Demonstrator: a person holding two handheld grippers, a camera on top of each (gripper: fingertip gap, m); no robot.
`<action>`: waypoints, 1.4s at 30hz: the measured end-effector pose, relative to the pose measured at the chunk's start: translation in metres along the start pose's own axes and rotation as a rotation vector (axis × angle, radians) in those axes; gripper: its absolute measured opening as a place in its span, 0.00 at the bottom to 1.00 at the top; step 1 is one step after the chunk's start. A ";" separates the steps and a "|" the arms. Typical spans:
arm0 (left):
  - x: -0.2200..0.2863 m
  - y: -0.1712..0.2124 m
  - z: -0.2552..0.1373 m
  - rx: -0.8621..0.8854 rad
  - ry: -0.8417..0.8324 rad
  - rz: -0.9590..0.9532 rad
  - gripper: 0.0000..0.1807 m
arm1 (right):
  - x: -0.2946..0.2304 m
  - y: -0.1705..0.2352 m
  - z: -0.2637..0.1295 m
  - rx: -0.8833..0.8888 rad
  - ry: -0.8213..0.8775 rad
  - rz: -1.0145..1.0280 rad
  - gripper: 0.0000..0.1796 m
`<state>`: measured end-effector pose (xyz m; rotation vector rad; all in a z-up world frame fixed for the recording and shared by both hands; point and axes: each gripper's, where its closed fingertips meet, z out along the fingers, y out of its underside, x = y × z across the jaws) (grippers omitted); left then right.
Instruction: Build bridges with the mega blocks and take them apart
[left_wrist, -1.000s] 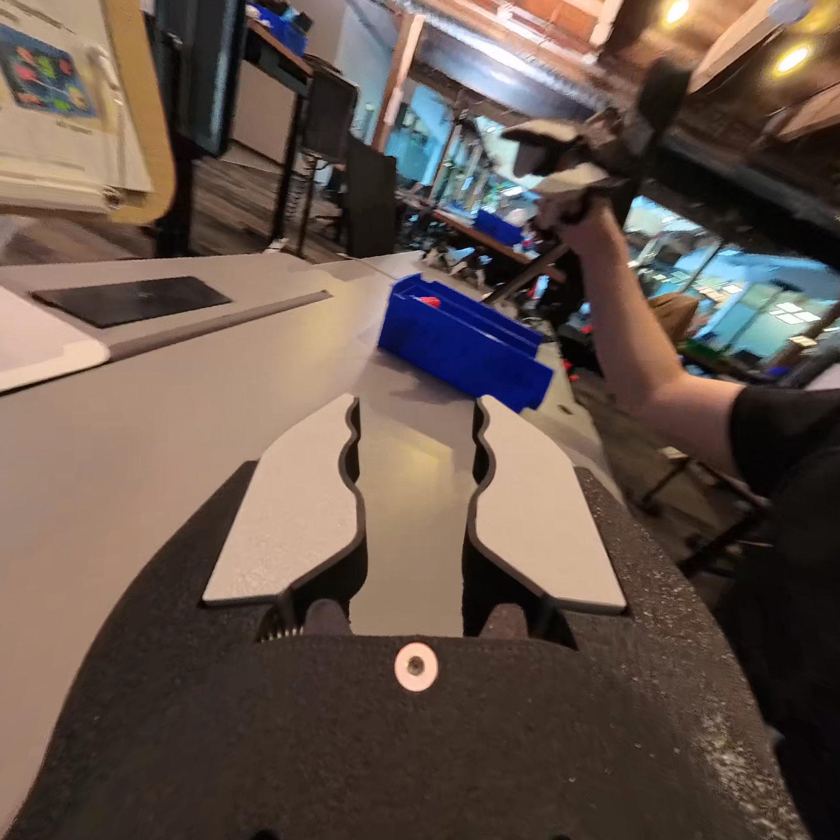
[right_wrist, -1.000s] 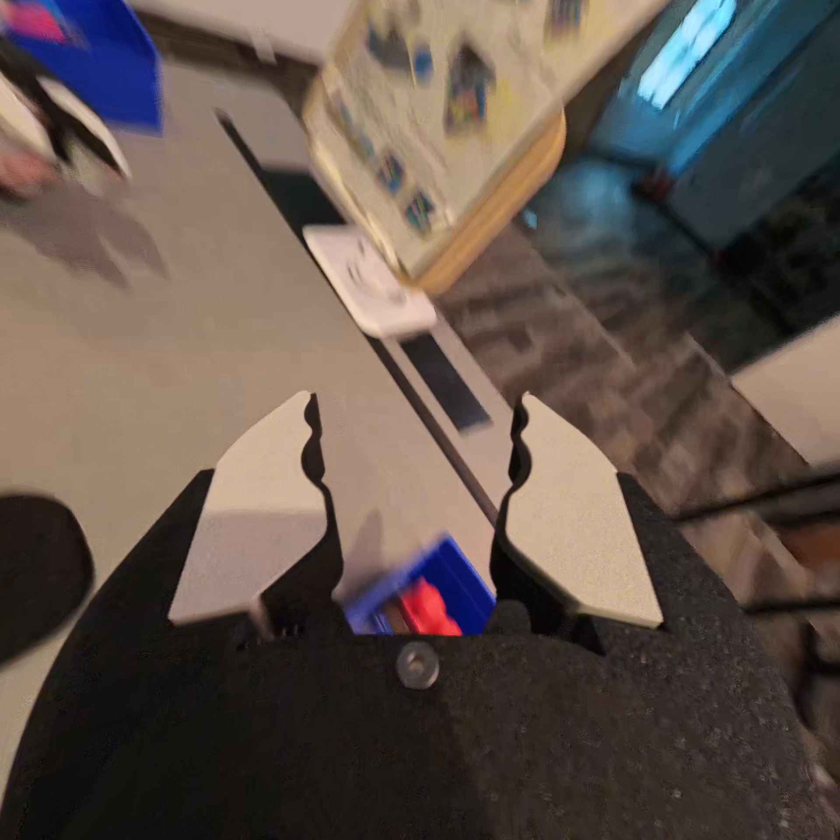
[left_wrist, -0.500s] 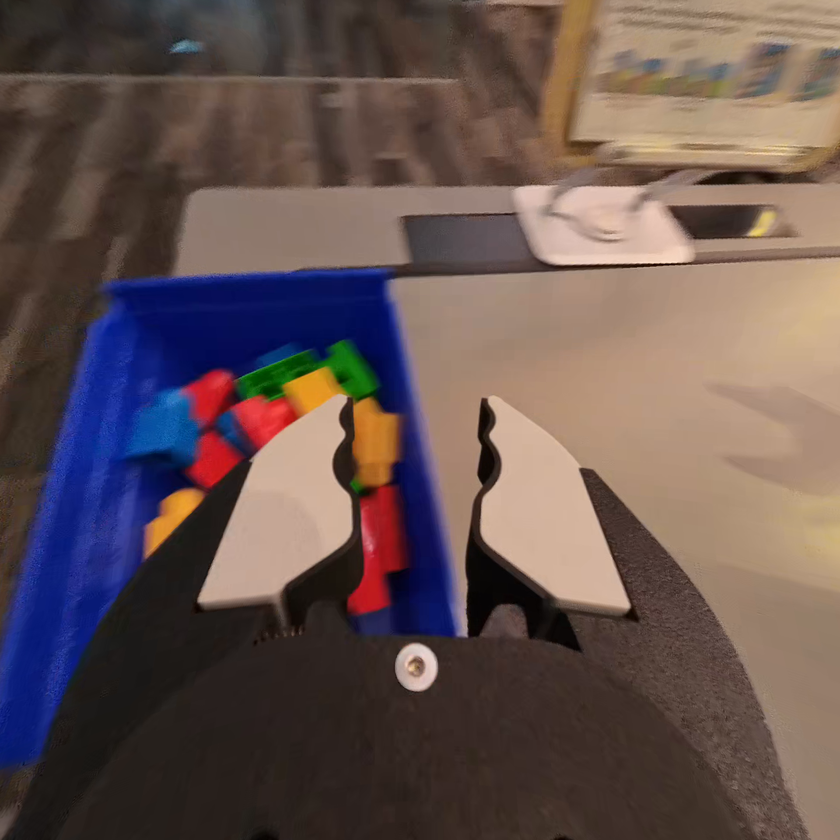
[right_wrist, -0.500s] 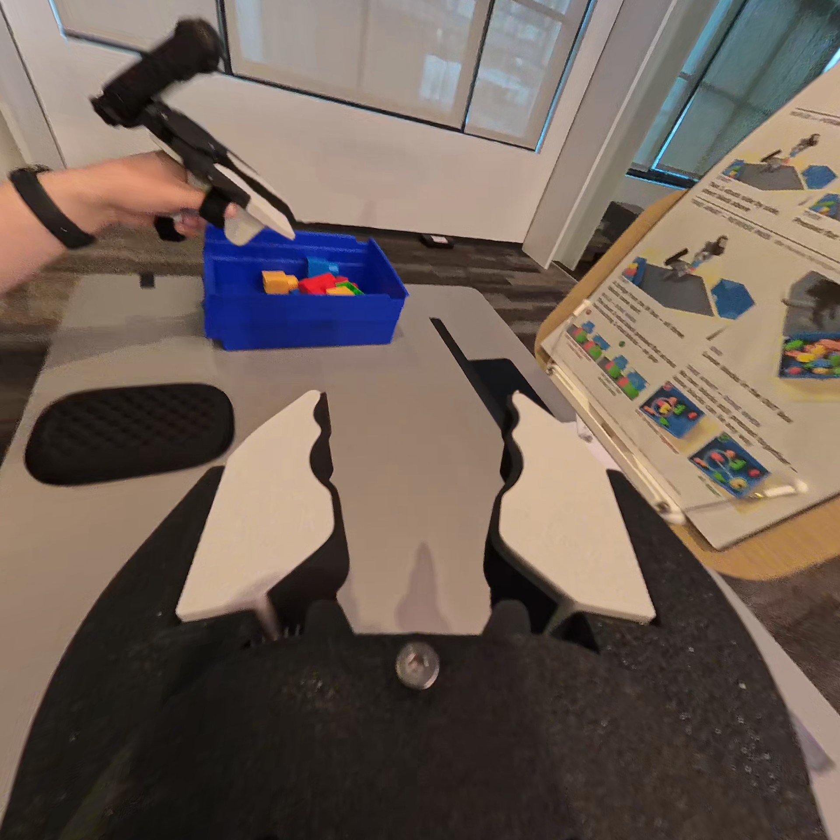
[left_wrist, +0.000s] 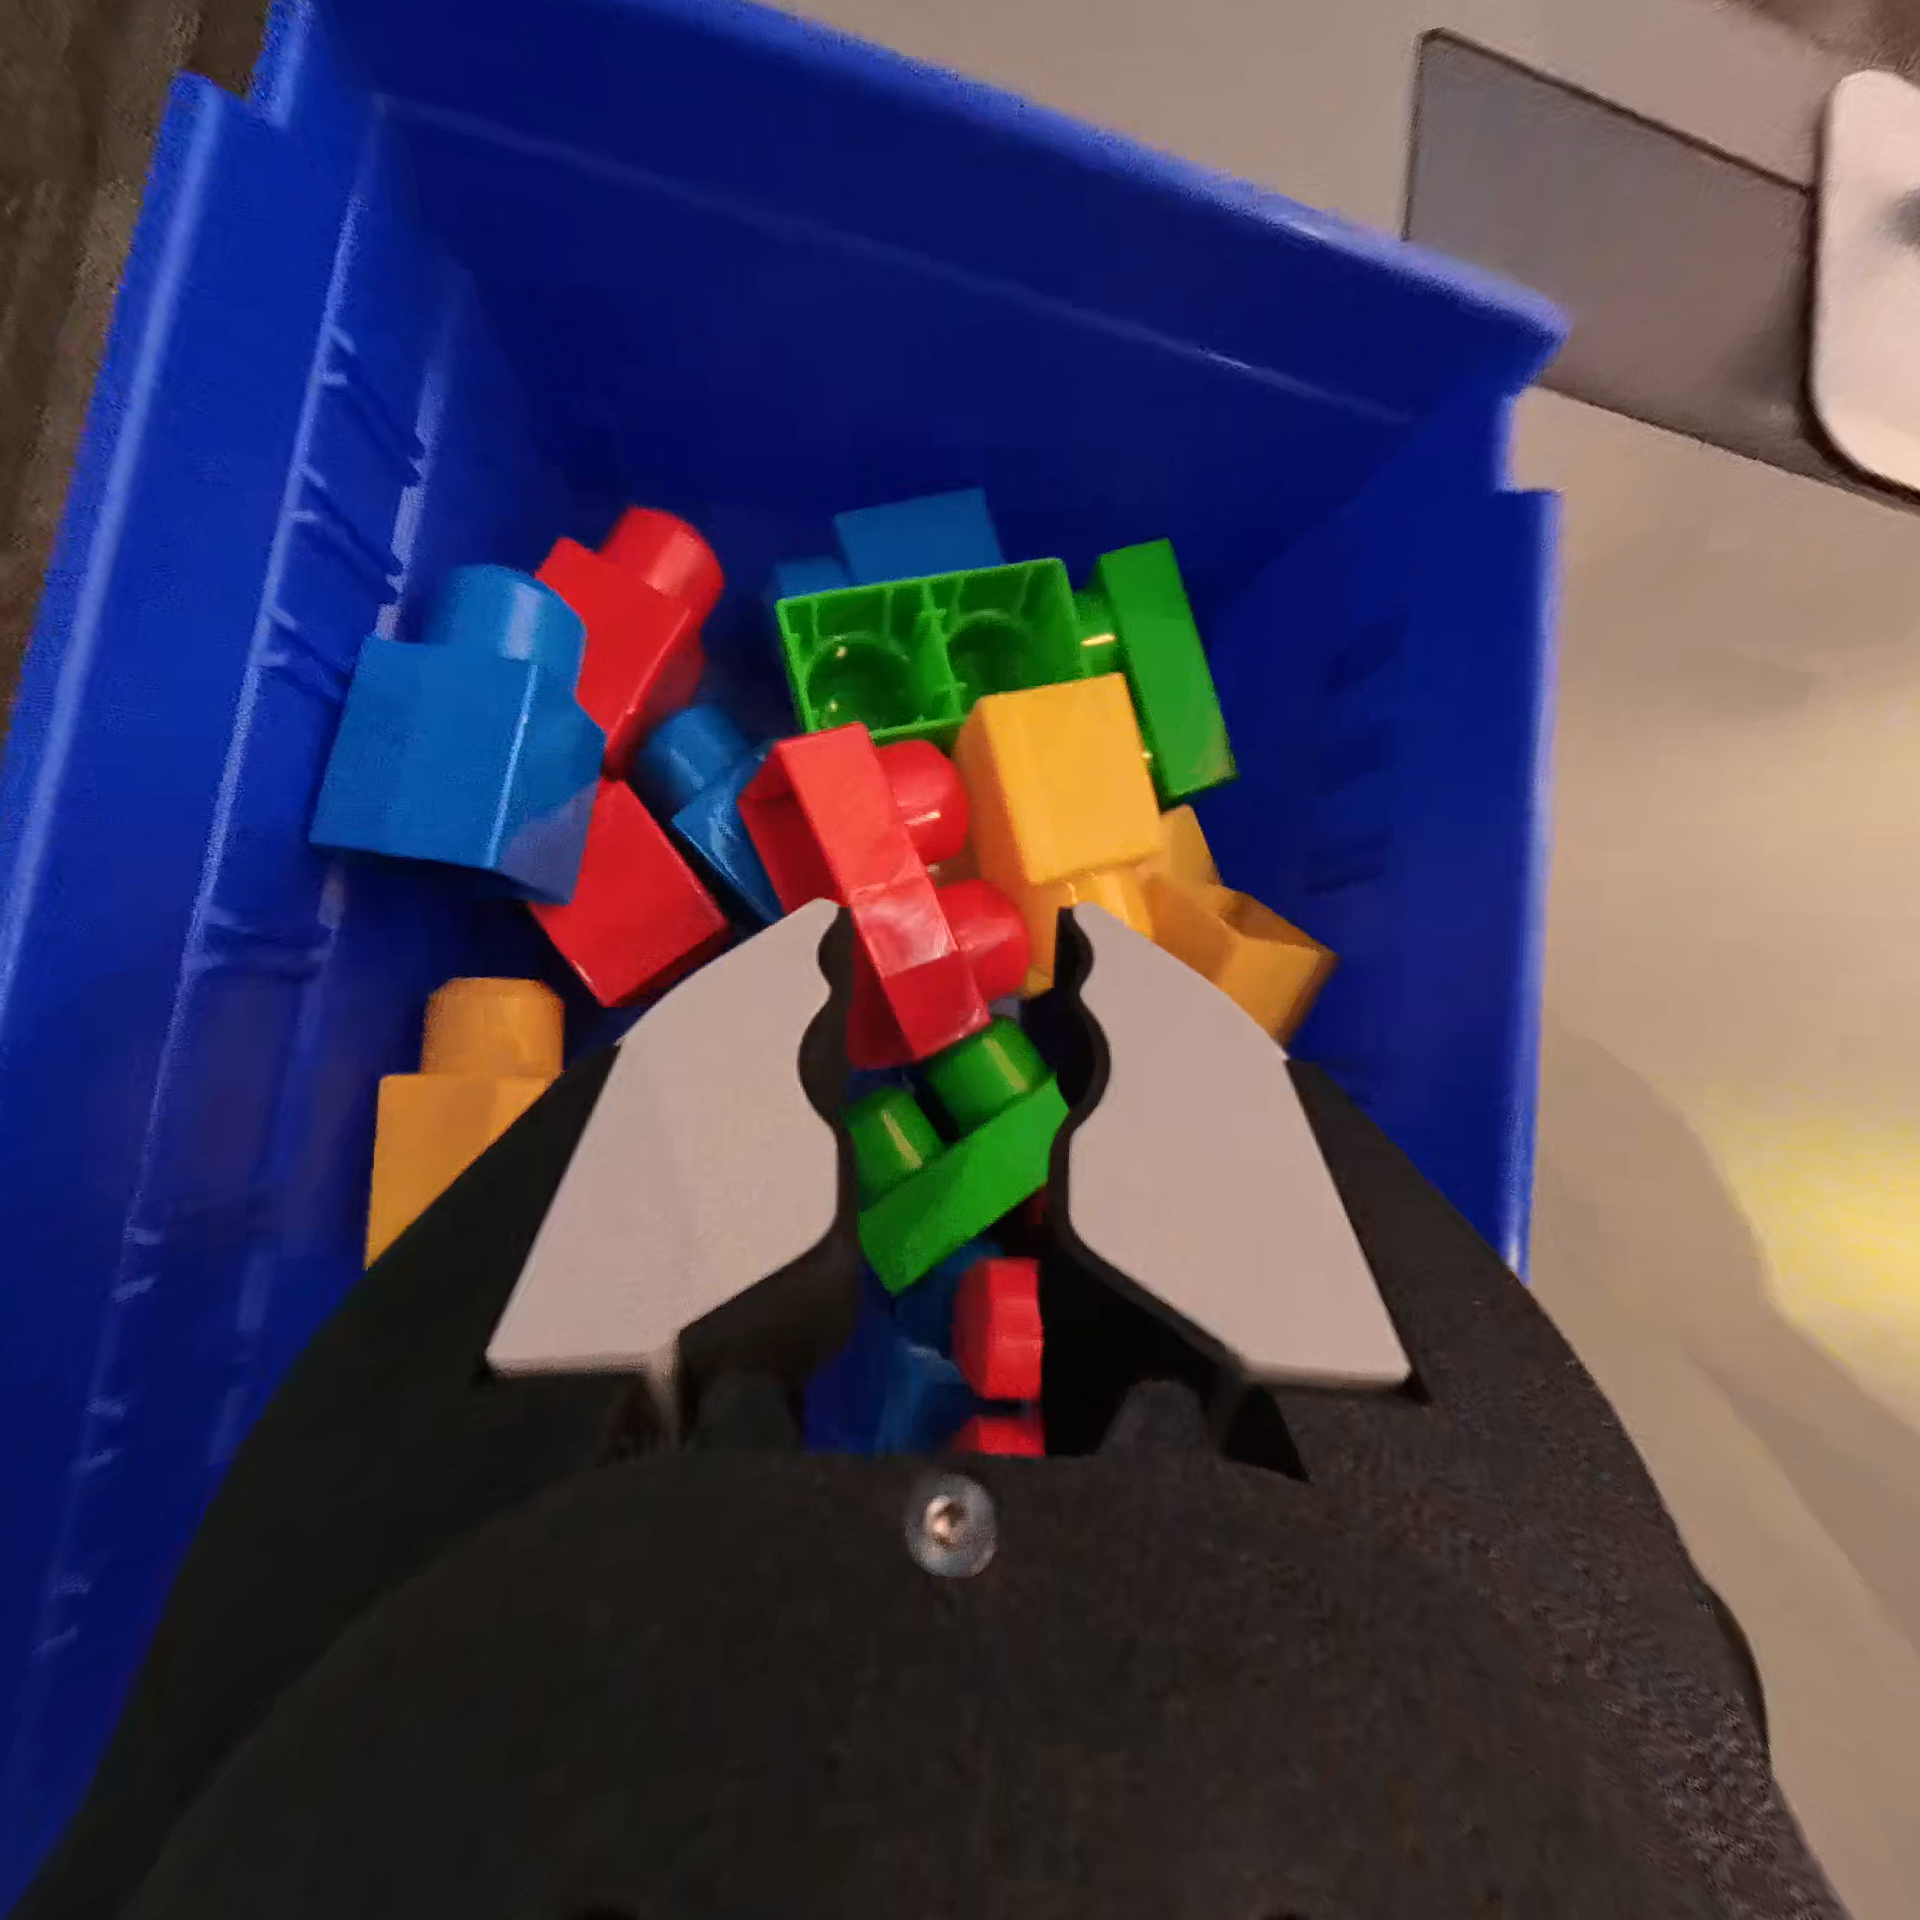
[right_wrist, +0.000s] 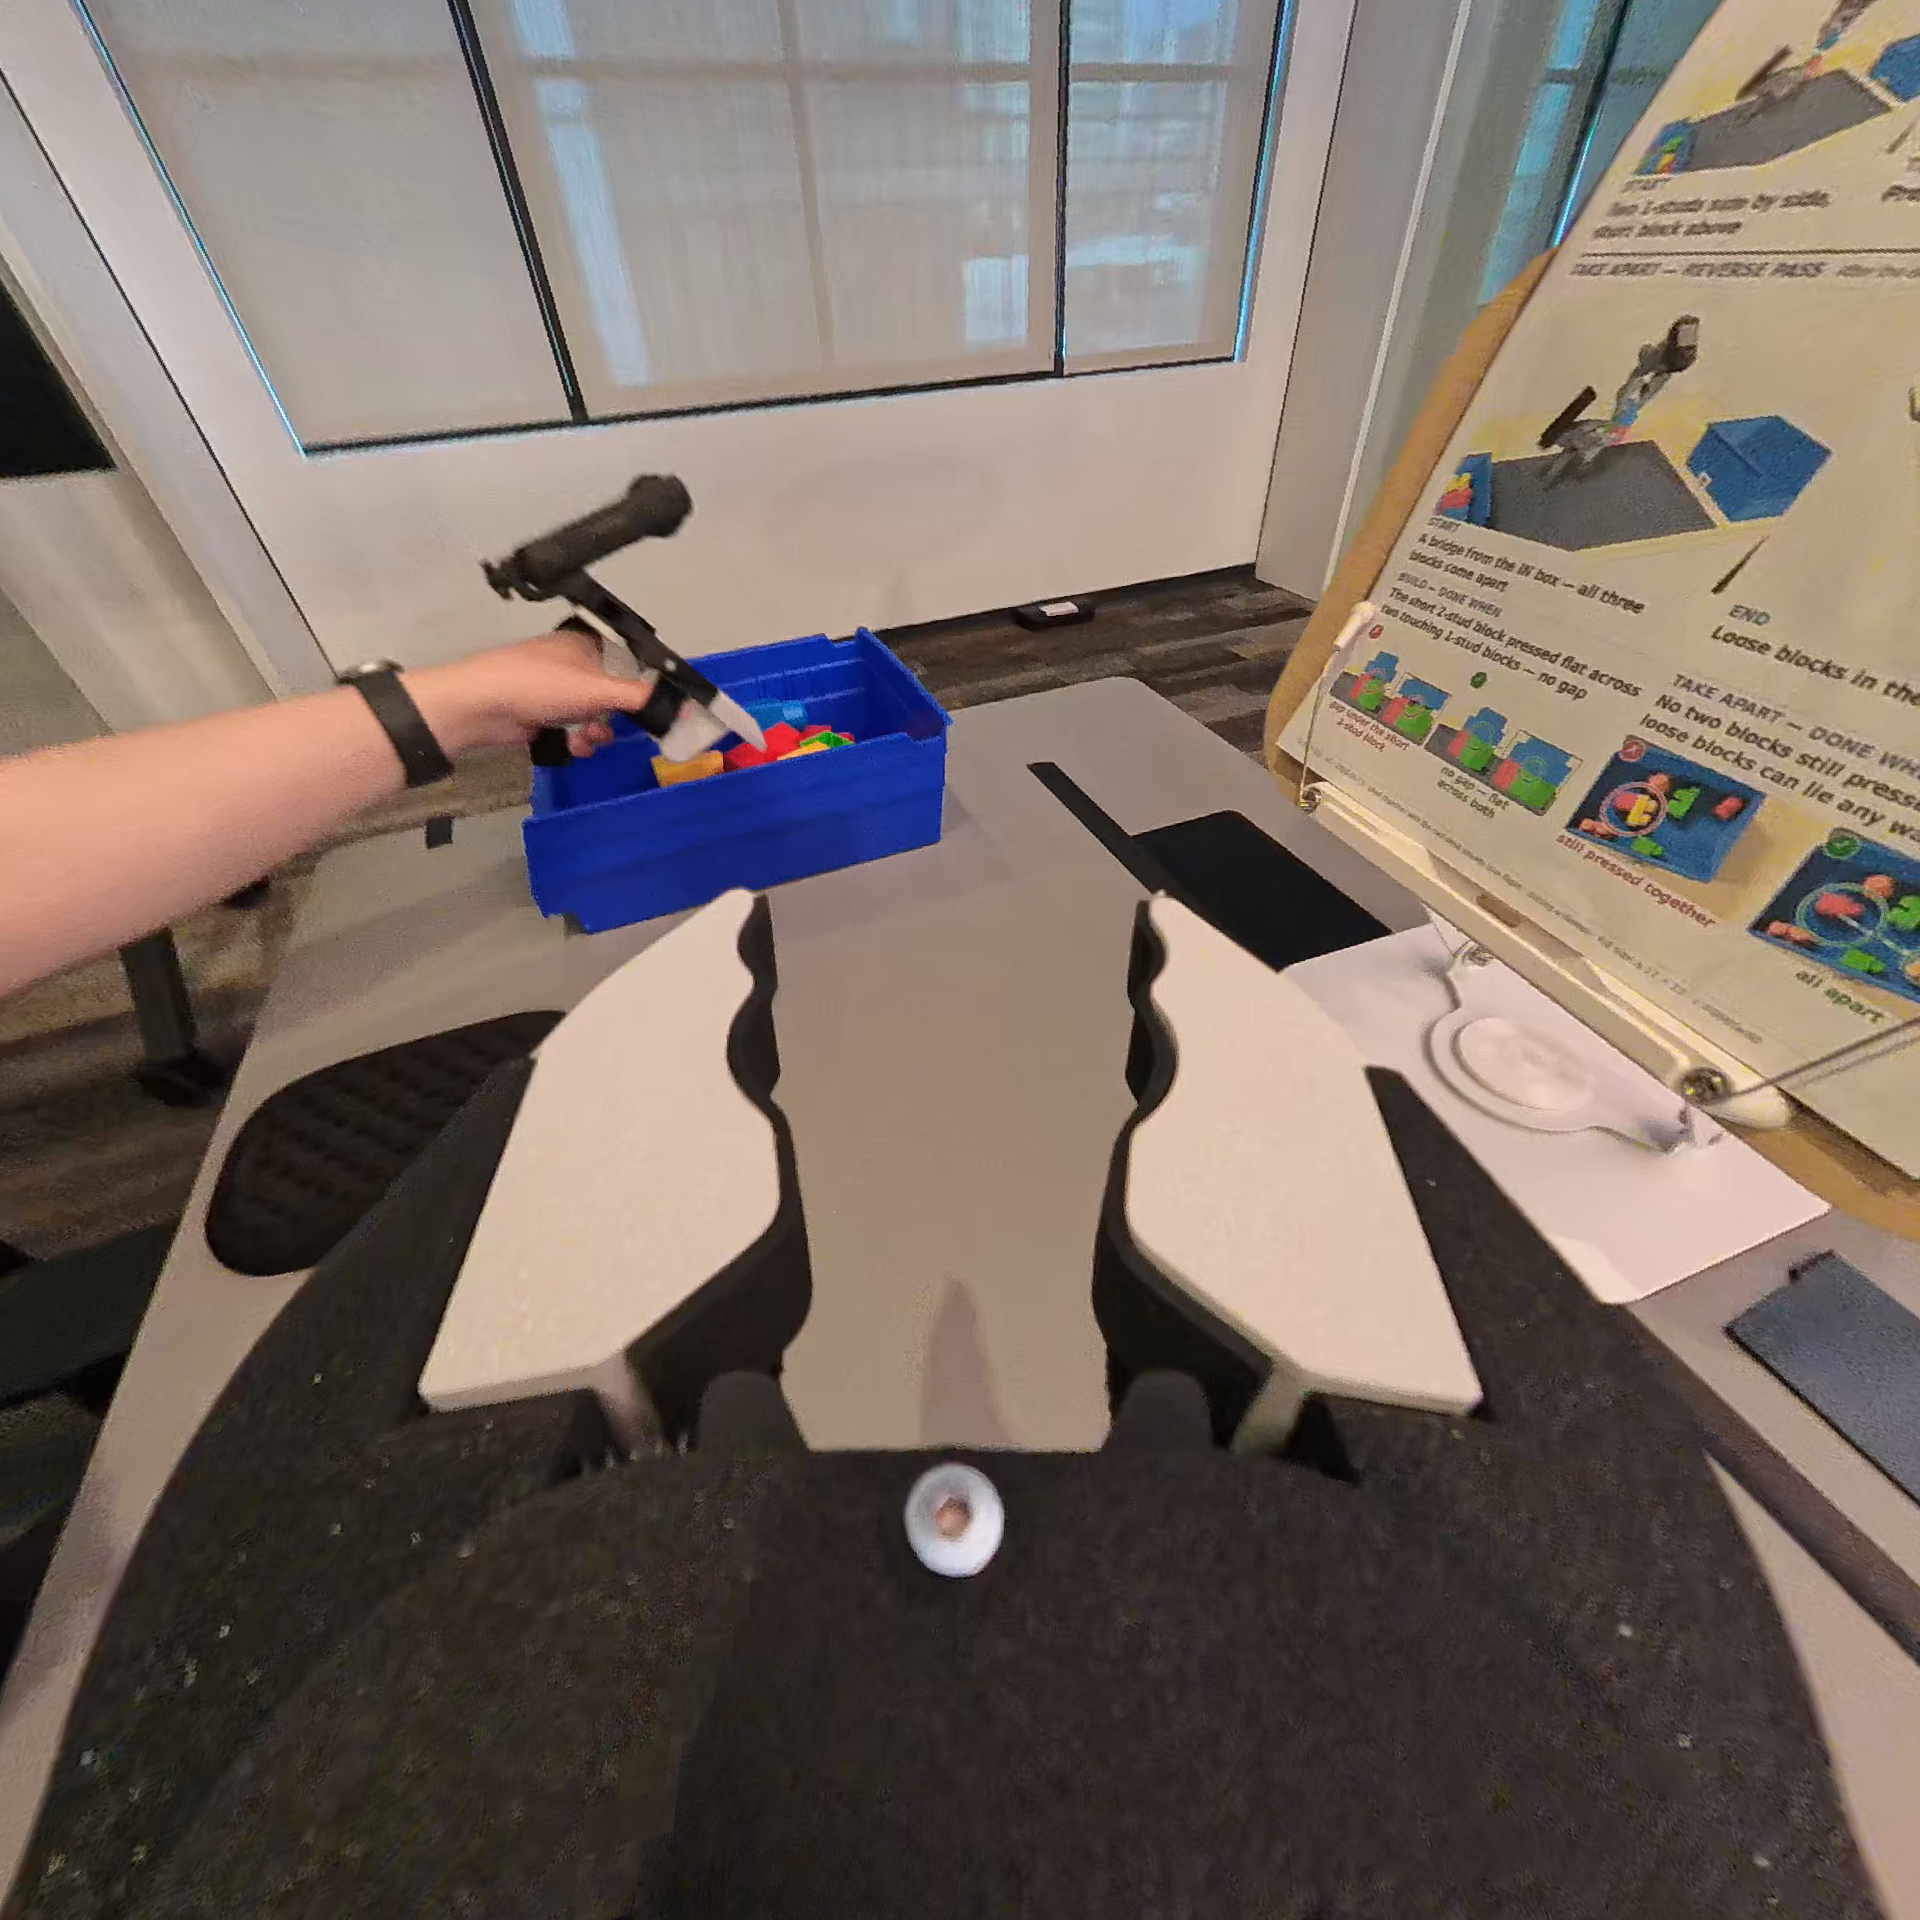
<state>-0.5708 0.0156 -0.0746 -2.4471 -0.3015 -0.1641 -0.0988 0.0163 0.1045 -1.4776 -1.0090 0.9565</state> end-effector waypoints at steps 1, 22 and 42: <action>-0.001 -0.003 0.005 -0.007 -0.014 -0.003 0.19 | 0.002 0.000 -0.003 0.005 -0.001 0.013 0.36; 0.053 -0.051 -0.052 0.243 0.130 0.075 0.12 | 0.013 0.002 0.003 0.030 0.006 0.061 0.32; 0.366 0.021 -0.119 0.671 0.545 0.456 0.12 | -0.055 0.015 0.097 0.228 -0.209 0.478 0.35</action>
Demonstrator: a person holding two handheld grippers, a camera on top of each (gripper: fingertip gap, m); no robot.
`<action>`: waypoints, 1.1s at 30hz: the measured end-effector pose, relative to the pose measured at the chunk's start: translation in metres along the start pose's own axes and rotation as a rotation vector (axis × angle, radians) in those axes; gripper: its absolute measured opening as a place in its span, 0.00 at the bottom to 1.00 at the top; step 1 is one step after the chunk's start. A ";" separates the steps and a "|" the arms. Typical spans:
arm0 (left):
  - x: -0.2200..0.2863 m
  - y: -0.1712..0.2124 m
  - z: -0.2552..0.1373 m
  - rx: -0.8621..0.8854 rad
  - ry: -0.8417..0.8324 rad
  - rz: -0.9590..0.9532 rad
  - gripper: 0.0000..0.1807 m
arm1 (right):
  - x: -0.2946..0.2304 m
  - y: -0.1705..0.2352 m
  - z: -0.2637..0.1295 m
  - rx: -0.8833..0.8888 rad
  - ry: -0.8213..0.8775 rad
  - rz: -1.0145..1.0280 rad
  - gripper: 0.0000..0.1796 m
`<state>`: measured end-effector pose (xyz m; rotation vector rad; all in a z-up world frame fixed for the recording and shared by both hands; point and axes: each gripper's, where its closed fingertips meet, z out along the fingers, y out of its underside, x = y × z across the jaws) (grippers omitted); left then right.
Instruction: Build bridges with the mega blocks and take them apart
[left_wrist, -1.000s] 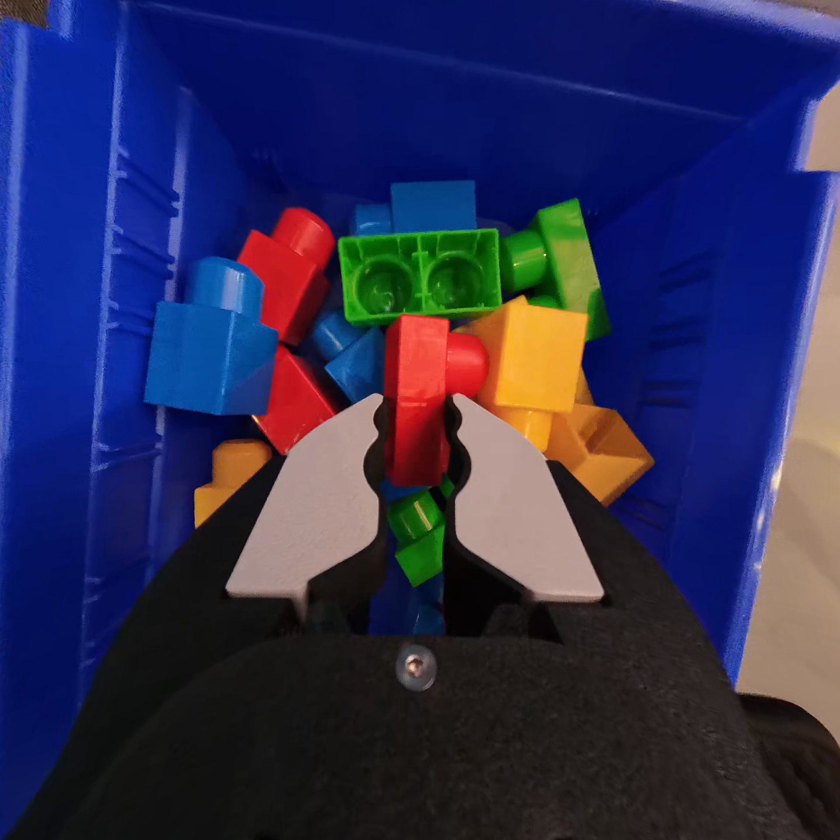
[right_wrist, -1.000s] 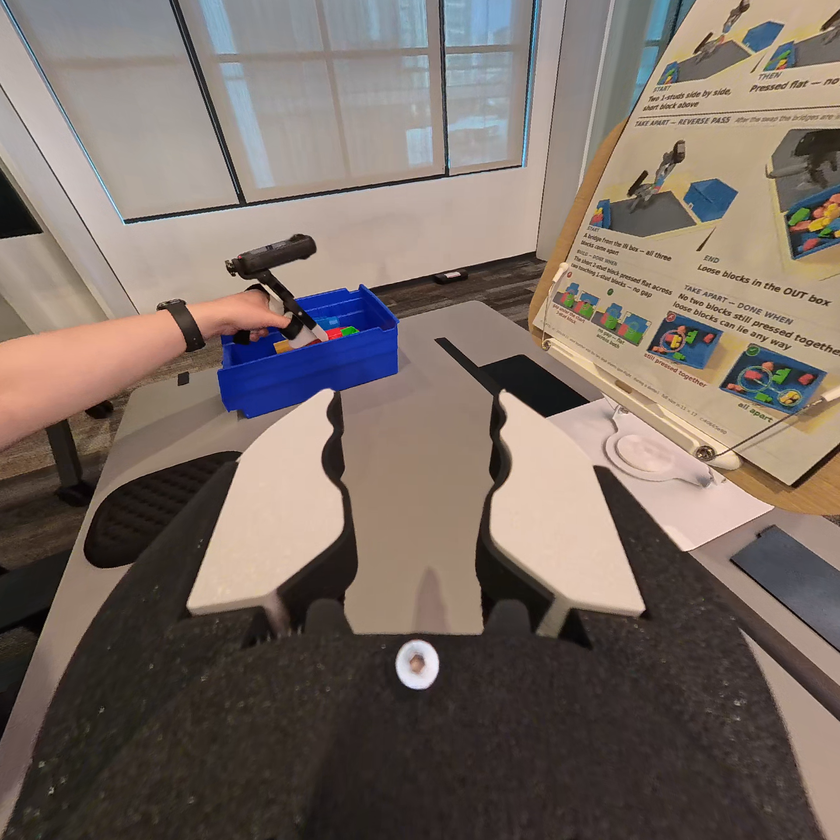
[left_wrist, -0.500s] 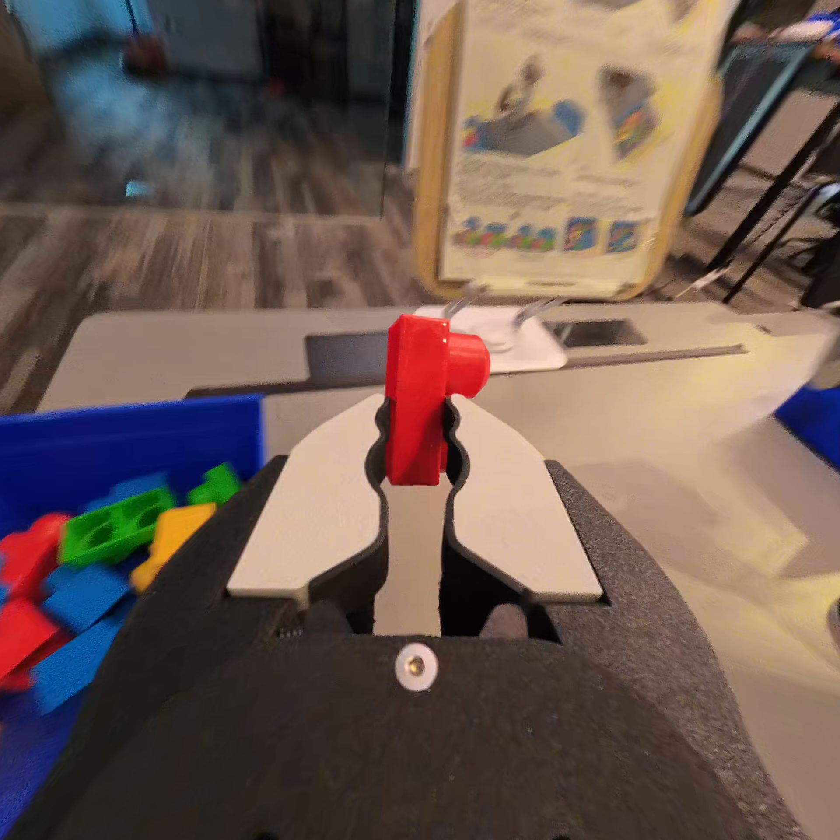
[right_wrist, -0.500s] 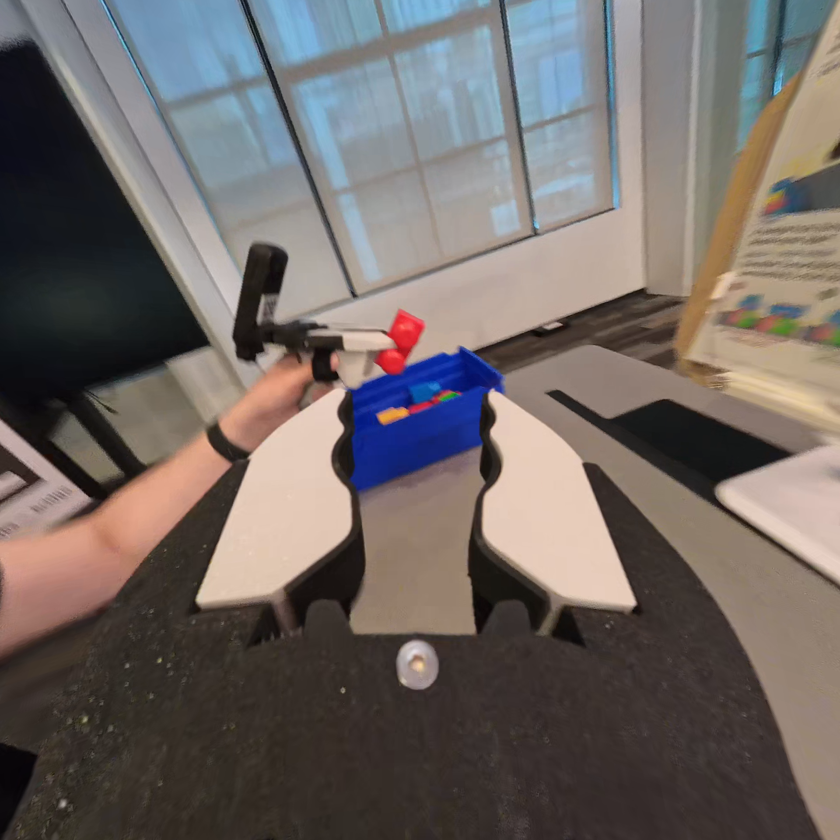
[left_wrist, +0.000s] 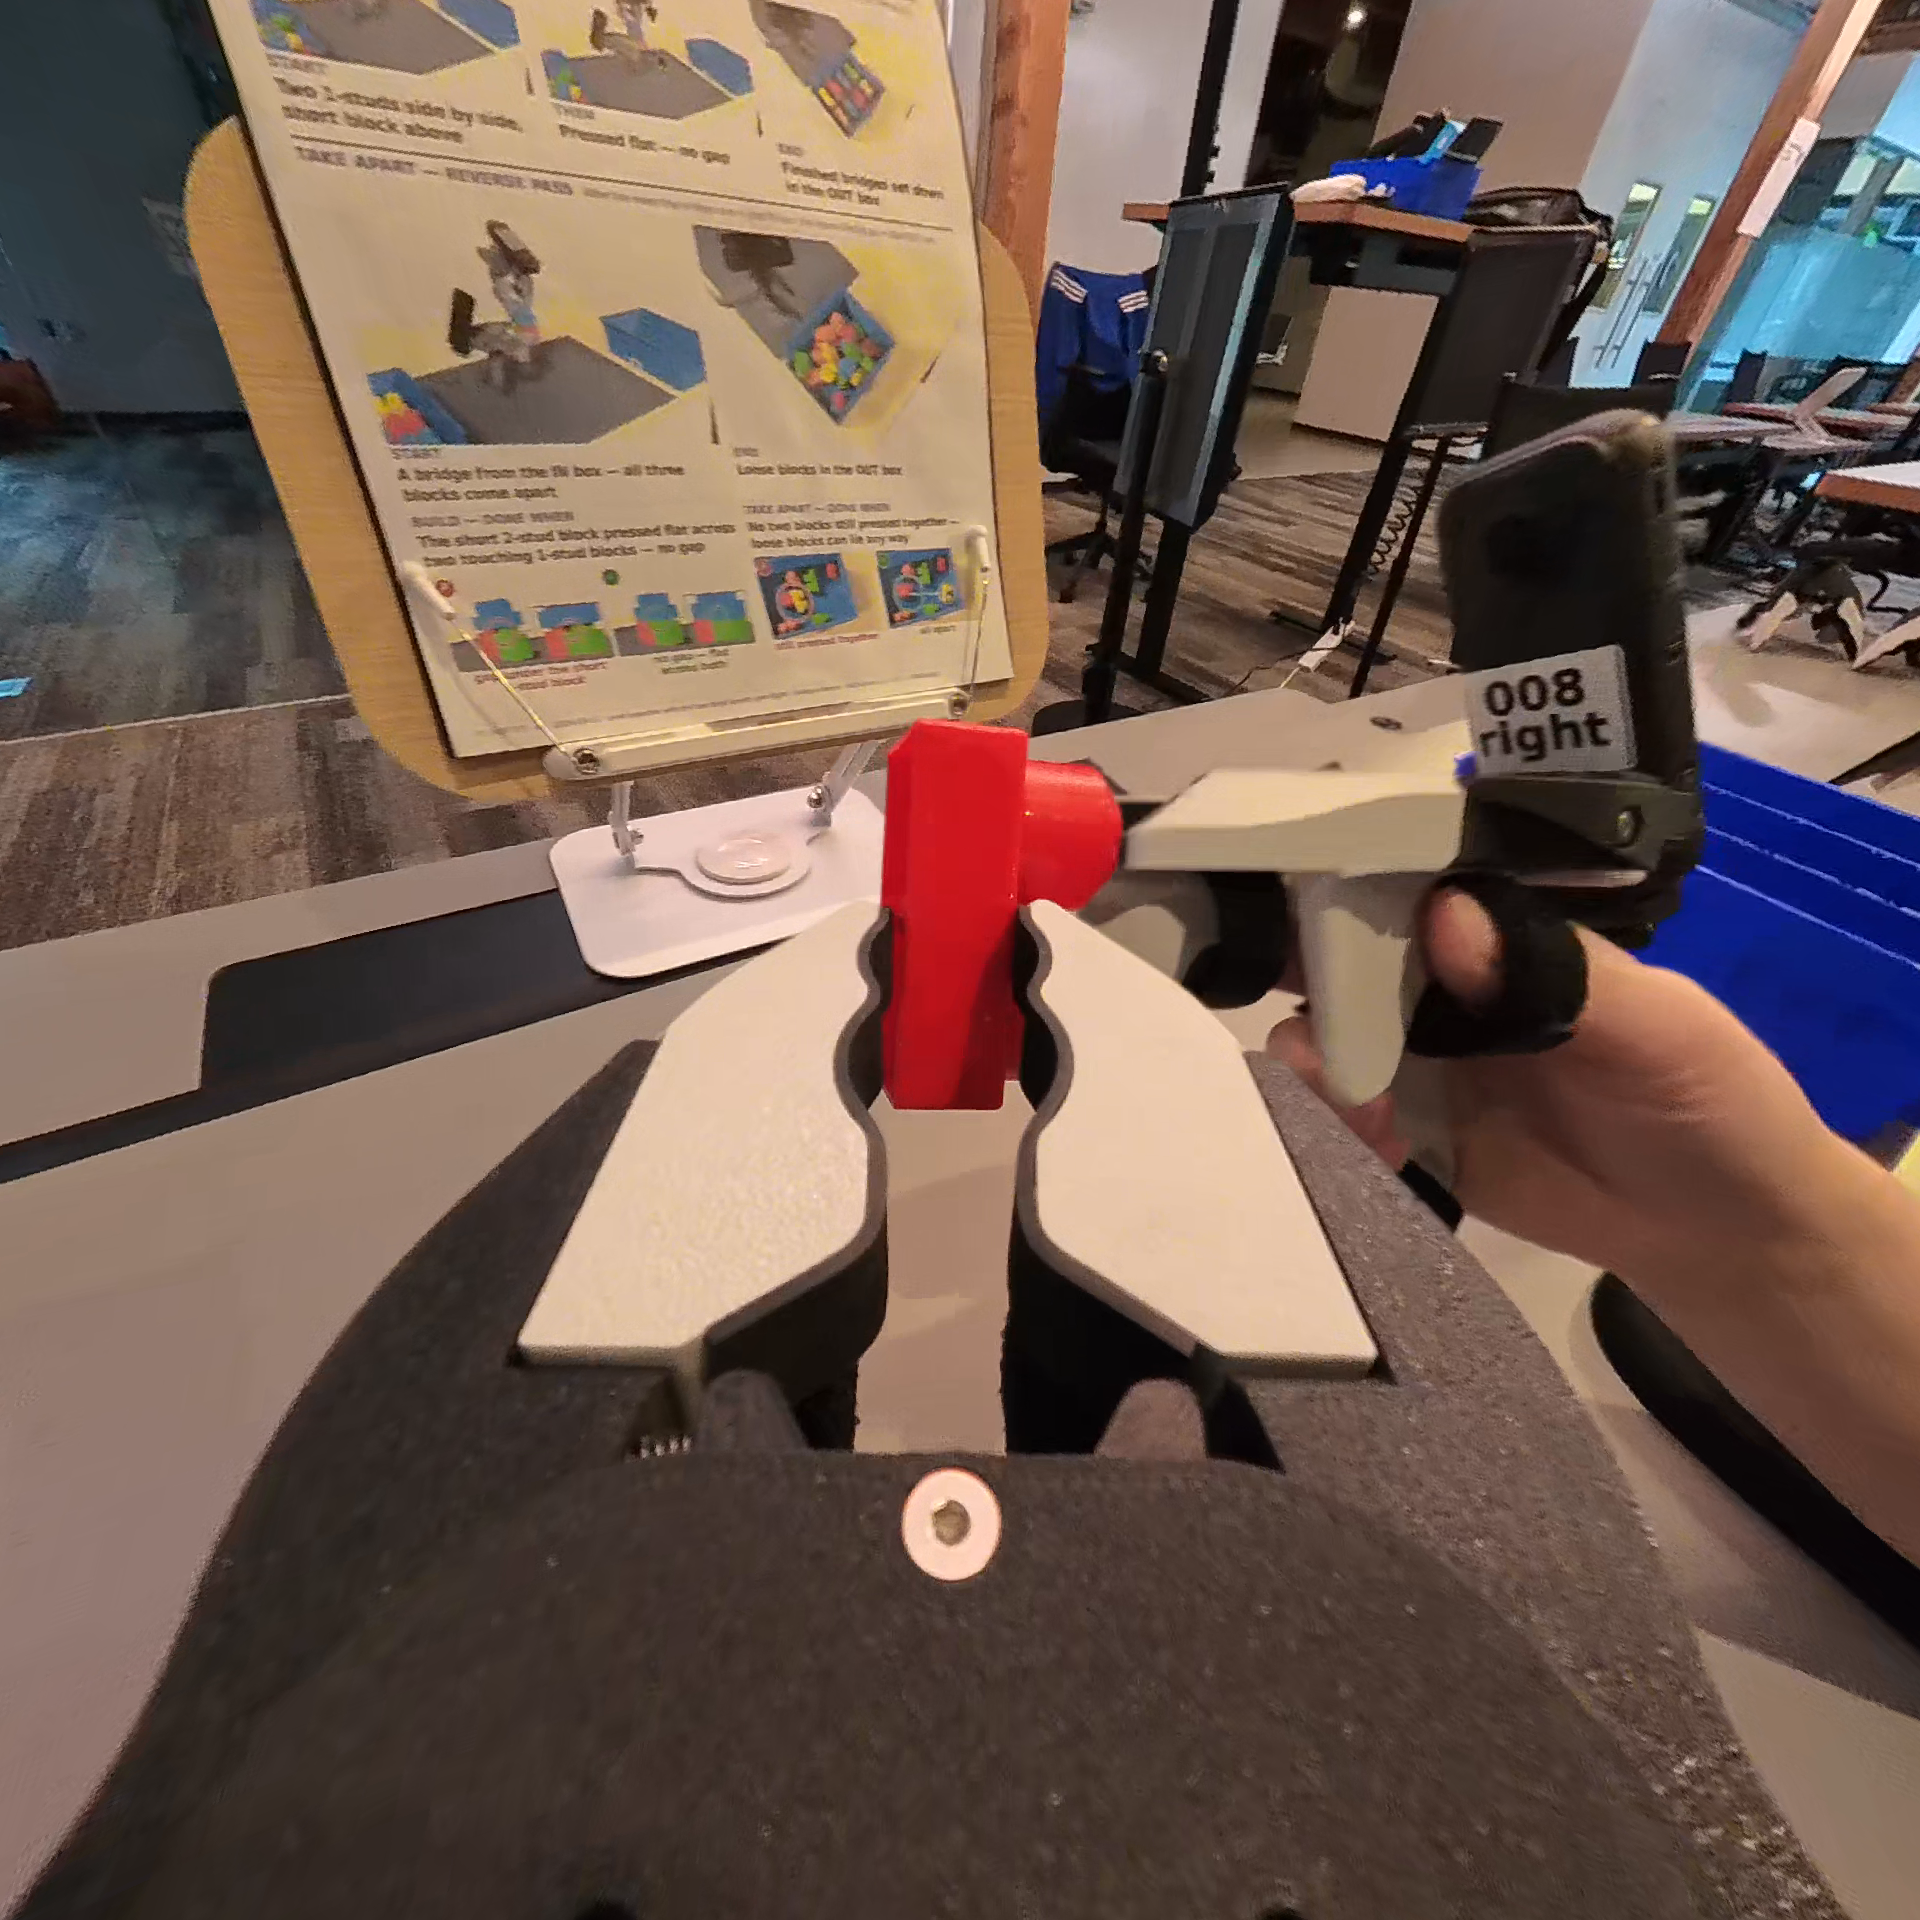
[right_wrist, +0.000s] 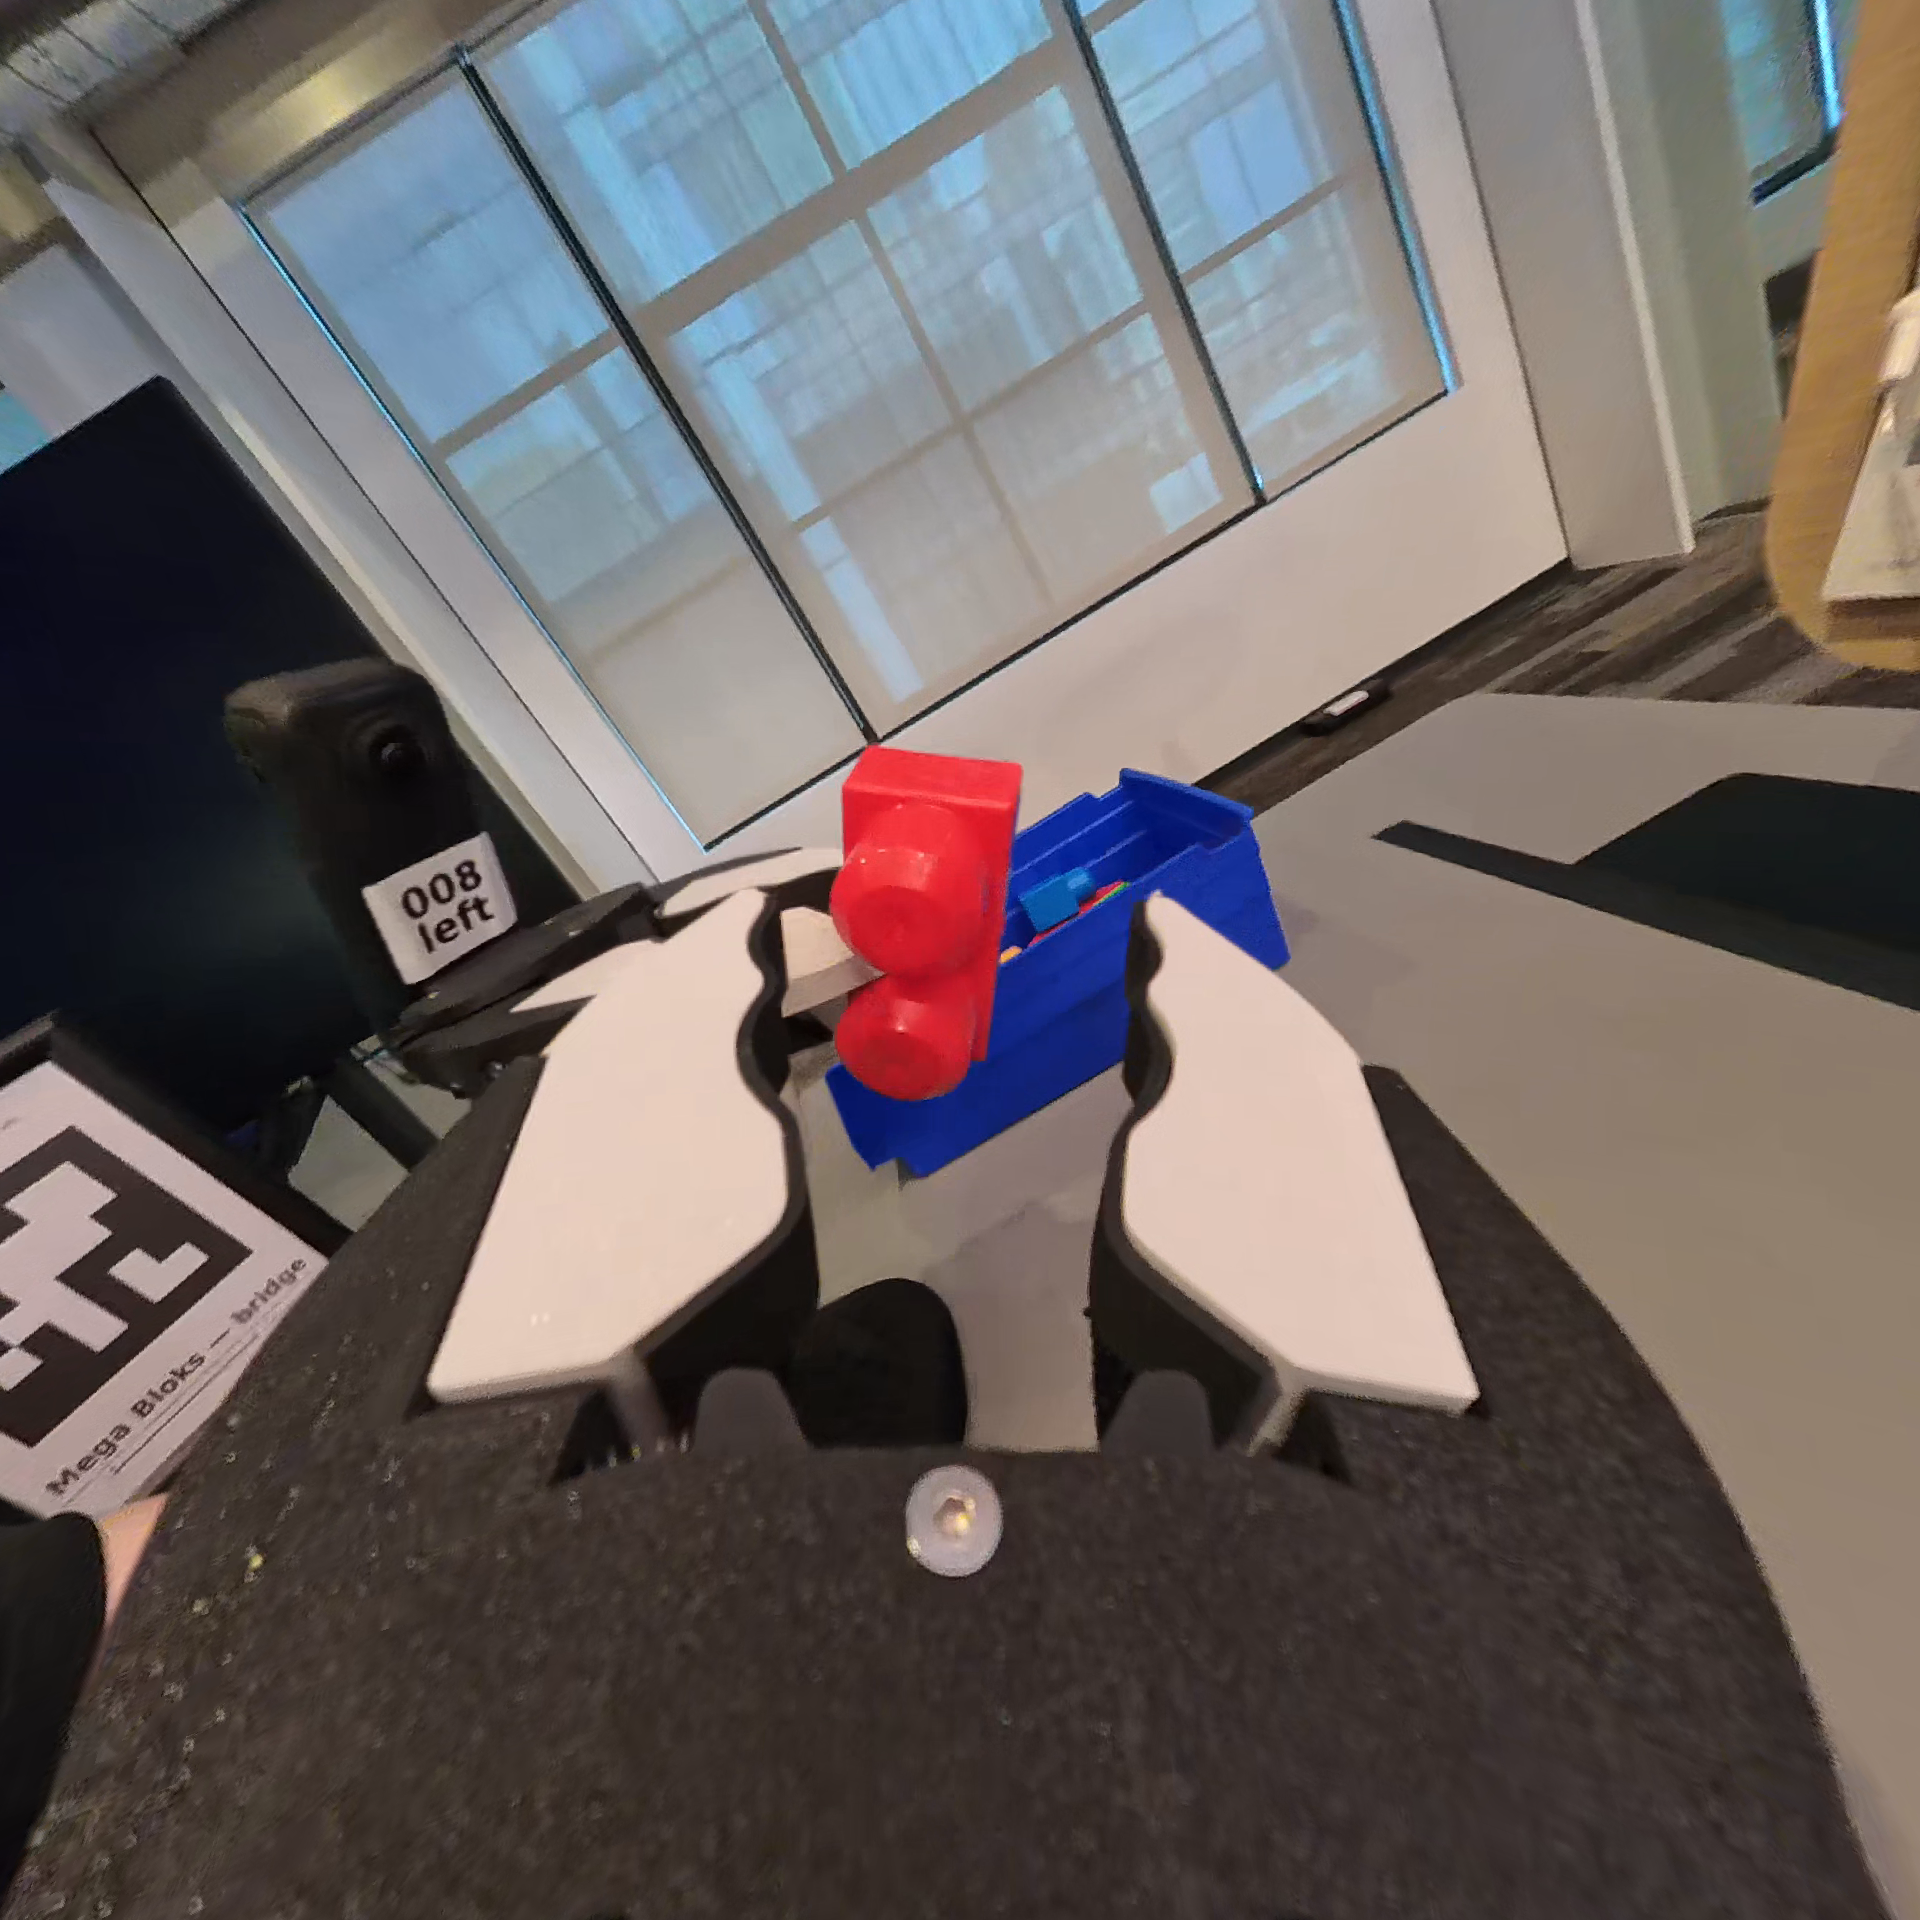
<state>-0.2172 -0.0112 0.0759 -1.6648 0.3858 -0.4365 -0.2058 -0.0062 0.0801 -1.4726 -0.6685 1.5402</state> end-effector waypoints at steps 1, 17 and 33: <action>0.003 0.002 0.002 -0.007 0.006 0.006 0.12 | -0.001 0.003 0.002 -0.006 -0.007 -0.005 0.34; -0.056 0.066 -0.063 -0.280 -0.177 0.025 0.29 | 0.063 0.035 -0.048 -0.482 0.087 -0.084 0.19; -0.316 0.155 -0.248 -0.986 -0.621 -0.059 0.20 | 0.174 0.124 -0.169 -1.244 0.560 -0.143 0.19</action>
